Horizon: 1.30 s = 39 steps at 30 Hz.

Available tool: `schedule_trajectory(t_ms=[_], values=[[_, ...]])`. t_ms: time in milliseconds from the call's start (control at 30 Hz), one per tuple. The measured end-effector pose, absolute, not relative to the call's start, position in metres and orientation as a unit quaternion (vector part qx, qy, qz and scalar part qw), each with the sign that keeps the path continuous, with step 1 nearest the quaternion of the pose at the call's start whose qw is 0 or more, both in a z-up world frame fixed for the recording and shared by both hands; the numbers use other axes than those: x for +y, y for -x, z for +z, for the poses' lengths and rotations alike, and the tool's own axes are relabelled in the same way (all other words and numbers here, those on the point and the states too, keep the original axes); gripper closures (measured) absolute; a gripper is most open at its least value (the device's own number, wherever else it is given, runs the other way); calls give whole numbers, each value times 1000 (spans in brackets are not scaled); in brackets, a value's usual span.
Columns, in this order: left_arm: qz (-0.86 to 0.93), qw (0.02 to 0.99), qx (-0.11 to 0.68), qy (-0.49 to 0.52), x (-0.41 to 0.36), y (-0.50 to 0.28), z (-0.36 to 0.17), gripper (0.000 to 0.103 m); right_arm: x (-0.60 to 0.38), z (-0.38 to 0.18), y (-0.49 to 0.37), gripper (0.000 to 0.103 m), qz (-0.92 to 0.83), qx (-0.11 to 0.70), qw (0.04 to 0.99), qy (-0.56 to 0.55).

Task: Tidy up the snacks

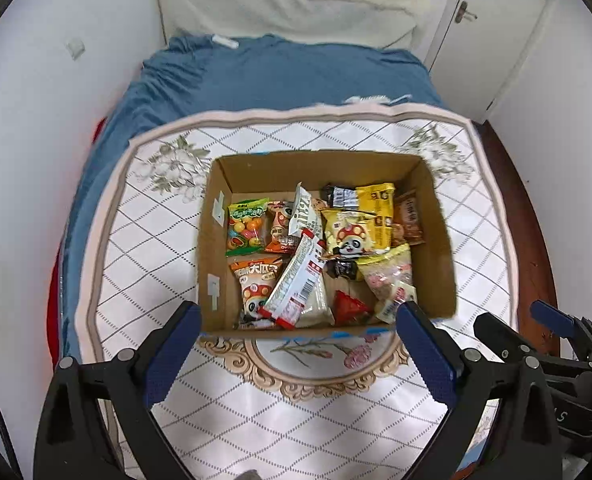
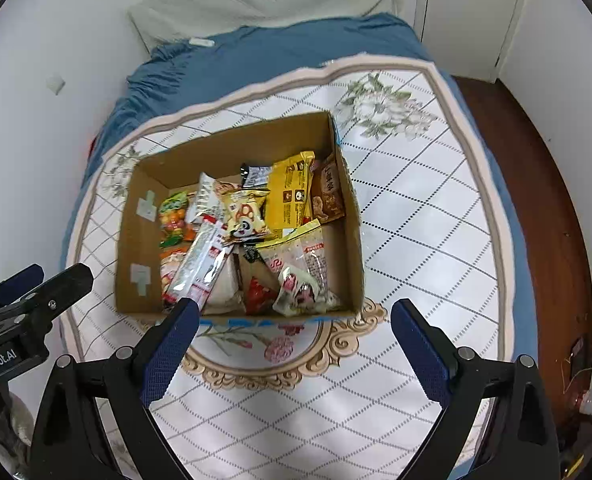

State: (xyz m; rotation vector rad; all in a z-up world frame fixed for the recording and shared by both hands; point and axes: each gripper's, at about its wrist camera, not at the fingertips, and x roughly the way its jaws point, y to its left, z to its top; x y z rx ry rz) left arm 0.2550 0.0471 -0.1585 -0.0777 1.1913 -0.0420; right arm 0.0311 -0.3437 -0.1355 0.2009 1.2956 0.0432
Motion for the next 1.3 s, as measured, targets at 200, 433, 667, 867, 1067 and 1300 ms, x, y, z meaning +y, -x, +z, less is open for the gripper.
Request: schedule_trajectory(t_ms=[200, 433, 667, 867, 1067, 1300], values=[[-19, 839, 544, 26, 41, -204, -116, 3, -349, -81, 18, 4, 26, 573, 814, -91], [-14, 849, 528, 14, 38, -145, -71, 3, -354, -17, 81, 4, 30, 536, 839, -84], [-6, 869, 494, 9, 35, -107, -23, 3, -355, 41, 135, 4, 36, 502, 861, -73], [-3, 880, 475, 9, 34, -88, 2, 3, -360, 66, 158, 4, 42, 493, 865, -81], [-3, 883, 469, 15, 33, -83, 6, 3, -363, 74, 164, 4, 43, 490, 867, -79], [6, 885, 466, 26, 39, -88, 2, 3, -361, 71, 151, 2, 38, 483, 871, -74]])
